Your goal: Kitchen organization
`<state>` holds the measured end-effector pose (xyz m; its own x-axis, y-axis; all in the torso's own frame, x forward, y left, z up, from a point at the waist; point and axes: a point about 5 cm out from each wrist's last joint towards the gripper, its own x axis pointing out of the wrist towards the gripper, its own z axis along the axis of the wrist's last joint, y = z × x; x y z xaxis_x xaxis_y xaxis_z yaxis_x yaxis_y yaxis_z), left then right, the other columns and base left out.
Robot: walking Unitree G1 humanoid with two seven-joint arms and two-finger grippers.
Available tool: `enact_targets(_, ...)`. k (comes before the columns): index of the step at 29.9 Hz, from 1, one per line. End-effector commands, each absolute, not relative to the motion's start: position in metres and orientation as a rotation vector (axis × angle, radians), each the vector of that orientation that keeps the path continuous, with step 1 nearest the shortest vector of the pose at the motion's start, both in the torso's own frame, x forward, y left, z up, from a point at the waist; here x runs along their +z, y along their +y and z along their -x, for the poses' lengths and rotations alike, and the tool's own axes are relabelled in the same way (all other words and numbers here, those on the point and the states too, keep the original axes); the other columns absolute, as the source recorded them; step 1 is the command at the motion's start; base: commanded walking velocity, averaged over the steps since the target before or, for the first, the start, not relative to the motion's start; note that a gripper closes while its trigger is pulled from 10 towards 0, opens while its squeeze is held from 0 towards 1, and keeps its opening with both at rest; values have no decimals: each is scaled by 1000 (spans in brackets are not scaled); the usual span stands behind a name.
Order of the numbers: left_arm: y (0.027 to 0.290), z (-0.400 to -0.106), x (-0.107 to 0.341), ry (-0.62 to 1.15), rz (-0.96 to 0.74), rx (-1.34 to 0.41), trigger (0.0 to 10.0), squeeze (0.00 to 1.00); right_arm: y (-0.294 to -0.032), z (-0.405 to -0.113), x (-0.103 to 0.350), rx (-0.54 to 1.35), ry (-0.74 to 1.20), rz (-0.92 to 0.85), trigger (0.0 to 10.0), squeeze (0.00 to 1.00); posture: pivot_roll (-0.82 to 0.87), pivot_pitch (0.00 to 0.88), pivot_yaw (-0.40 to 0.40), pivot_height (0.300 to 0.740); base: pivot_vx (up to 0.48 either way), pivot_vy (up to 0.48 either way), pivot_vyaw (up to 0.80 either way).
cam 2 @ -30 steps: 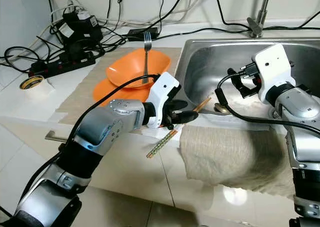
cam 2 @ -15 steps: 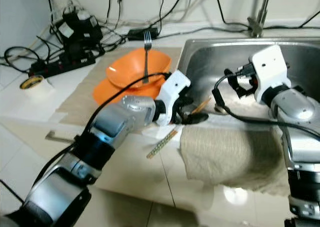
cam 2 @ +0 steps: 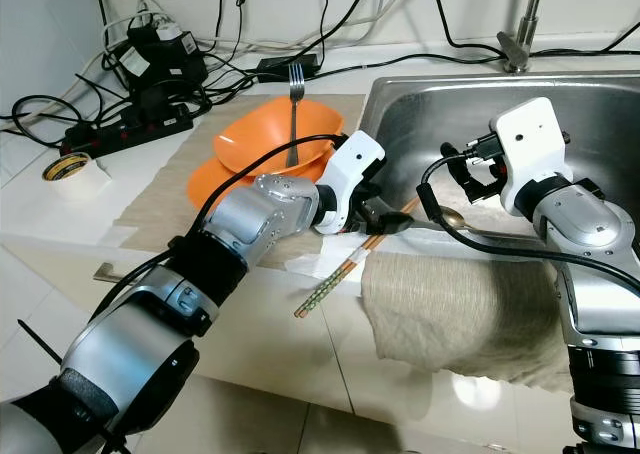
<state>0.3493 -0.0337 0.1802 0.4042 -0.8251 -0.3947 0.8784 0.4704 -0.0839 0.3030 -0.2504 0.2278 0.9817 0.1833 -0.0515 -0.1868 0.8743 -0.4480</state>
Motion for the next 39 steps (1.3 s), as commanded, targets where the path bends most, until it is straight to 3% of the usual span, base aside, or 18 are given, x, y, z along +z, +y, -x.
enact_targets(1,-29,-354,182,411,-156,-1060,10000,0,-246,-302,231,204,-9,459,10000,0,-128,0,206,740,0,0,0)
enact_targets(11,-32,-350,170,521,-138,-1104,10000,0,-245,-300,232,202,-7,458,10000,0,-130,0,213,740,0,0,0)
enact_targets(12,-31,-350,168,541,-134,-1105,0,0,-245,-300,231,202,-6,457,10000,0,-131,0,215,740,0,0,0)
enact_targets(39,-40,-346,175,498,-100,-1237,0,0,-242,-297,228,207,9,451,10000,0,-134,0,220,740,0,0,0)
